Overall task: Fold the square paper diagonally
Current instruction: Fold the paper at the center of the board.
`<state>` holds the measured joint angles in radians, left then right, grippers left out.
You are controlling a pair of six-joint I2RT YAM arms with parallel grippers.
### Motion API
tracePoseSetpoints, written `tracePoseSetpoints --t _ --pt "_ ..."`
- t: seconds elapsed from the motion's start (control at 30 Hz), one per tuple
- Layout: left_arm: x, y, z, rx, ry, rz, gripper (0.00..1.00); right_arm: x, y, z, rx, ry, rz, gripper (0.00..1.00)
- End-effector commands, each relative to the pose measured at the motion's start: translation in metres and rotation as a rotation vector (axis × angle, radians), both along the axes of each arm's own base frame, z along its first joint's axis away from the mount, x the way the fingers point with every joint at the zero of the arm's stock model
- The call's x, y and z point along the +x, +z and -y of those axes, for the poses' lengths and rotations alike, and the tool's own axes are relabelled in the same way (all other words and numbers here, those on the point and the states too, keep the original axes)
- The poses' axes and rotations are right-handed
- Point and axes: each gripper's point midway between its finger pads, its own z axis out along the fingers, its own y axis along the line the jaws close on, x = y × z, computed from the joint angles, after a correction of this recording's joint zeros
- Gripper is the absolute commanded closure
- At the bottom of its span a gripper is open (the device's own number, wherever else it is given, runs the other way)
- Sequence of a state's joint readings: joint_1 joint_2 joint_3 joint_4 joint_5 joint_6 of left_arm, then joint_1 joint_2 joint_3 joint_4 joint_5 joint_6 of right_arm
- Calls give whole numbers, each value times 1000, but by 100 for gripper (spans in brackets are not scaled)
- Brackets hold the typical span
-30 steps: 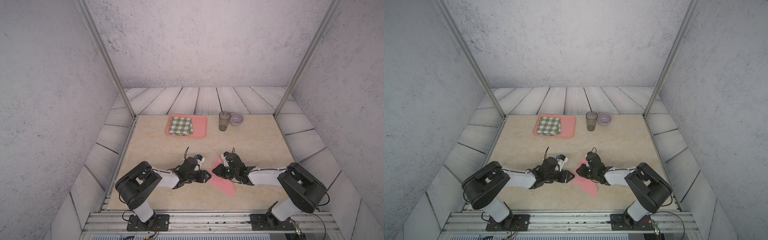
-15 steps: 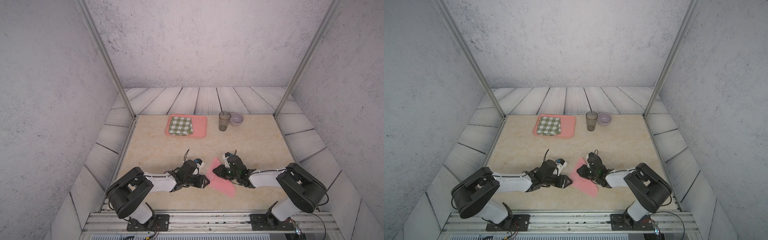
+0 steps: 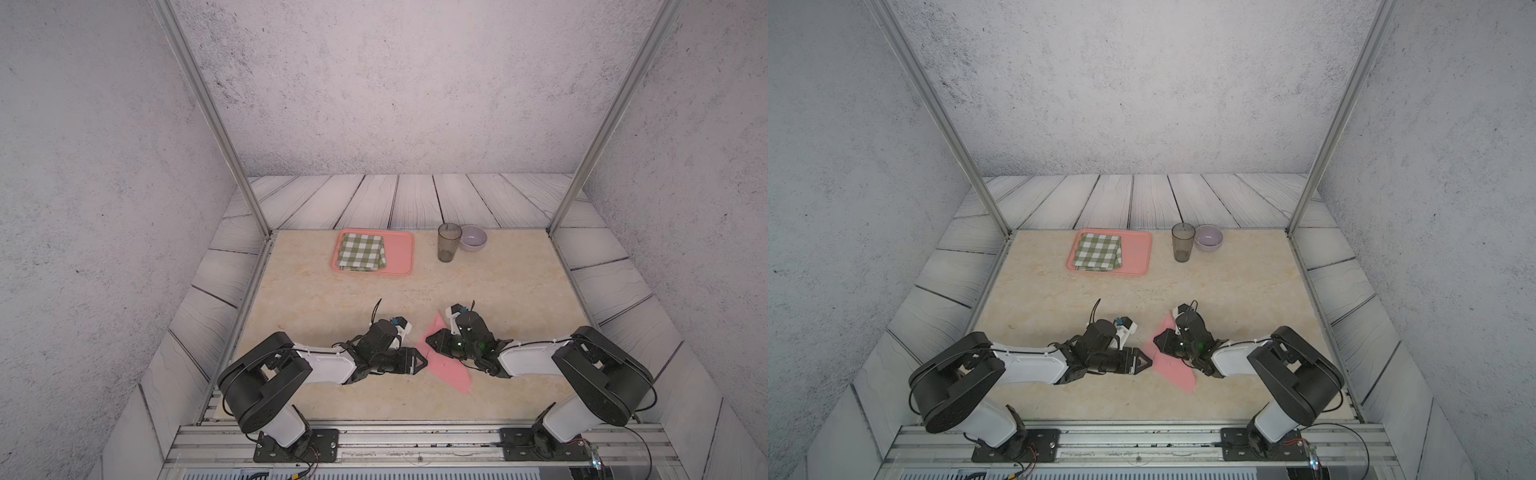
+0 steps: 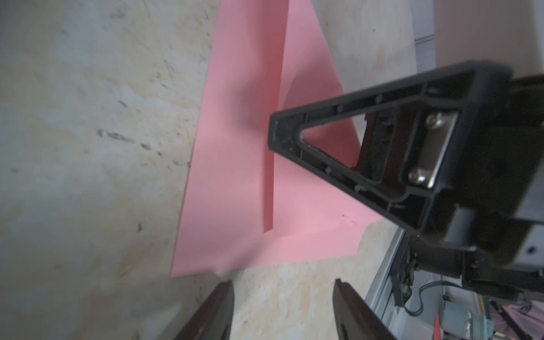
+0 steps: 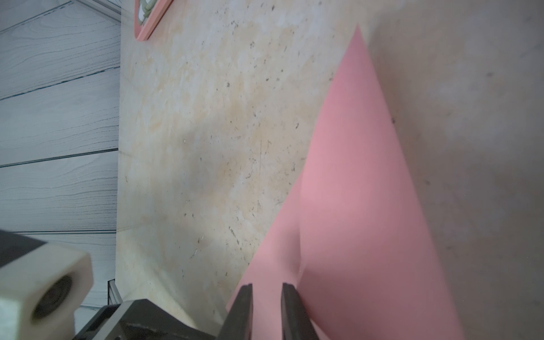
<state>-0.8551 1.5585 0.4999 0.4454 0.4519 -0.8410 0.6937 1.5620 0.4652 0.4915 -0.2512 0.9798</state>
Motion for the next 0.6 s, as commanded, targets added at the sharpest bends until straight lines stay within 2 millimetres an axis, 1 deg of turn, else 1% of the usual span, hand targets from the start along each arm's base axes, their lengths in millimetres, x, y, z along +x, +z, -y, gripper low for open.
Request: tracePoseSetpoints --t 0.0,0.1,0.17,0.2,0.3,0.37,0.43,0.57 --pt "10 9 5 -82 84 -9 41 1 1 4 0 -21 23 78" --pt "15 14 11 -114 113 -15 41 0 2 5 1 -23 27 78" --pt "15 12 13 -107 119 -19 41 0 3 5 2 -21 29 78" --pt "15 9 13 -98 120 -22 41 0 4 4 3 -20 32 78" --pt "15 -5 2 -65 173 -40 41 1 5 4 7 -23 38 78" --pt "14 -10 -1 -71 185 -47 41 1 6 4 10 -22 40 78" --pt "12 -13 1 -74 180 -56 41 1 7 5 11 -23 43 78" --pt "11 -12 9 -109 169 -61 40 1 10 5 12 -25 54 78"
